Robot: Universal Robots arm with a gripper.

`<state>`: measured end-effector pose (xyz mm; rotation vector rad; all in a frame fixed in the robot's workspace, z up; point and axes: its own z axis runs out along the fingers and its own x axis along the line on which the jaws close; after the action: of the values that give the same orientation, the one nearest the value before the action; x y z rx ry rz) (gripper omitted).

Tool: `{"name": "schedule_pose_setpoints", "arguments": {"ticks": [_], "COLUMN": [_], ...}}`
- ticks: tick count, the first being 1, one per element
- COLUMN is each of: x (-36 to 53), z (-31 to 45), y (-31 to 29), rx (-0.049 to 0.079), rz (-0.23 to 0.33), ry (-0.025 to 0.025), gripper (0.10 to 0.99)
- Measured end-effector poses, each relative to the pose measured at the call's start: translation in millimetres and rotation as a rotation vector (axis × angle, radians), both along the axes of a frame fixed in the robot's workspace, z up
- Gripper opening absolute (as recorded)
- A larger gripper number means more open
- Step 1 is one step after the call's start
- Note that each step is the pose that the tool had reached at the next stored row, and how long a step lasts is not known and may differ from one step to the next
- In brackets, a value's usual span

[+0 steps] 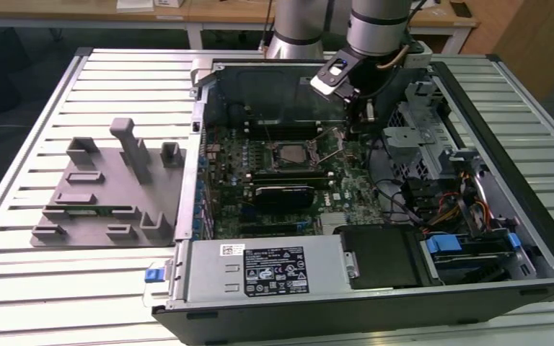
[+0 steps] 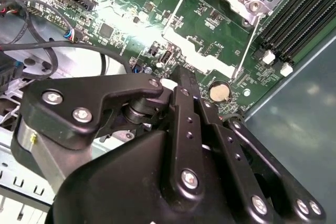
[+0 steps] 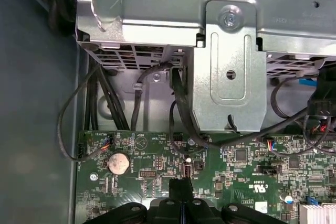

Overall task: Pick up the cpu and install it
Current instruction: 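Close the cpu cover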

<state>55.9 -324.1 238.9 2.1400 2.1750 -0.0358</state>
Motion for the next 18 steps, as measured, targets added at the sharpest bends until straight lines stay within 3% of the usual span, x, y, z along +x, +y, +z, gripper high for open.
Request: {"name": "schedule_pose_setpoints", "arguments": {"ticks": [9, 15, 18], "x": [-4.9, -14.6, -22.3], "z": [-1.5, -1.5, -2.5], "y": [0.0, 0.1, 0.7], "rx": [-0.002, -0.002, 0.002], "rz": [0.0, 0.0, -0.001], "ry": [0.0, -0.0004, -0.0038], "gripper": [0.106, 0.106, 0.106]}}
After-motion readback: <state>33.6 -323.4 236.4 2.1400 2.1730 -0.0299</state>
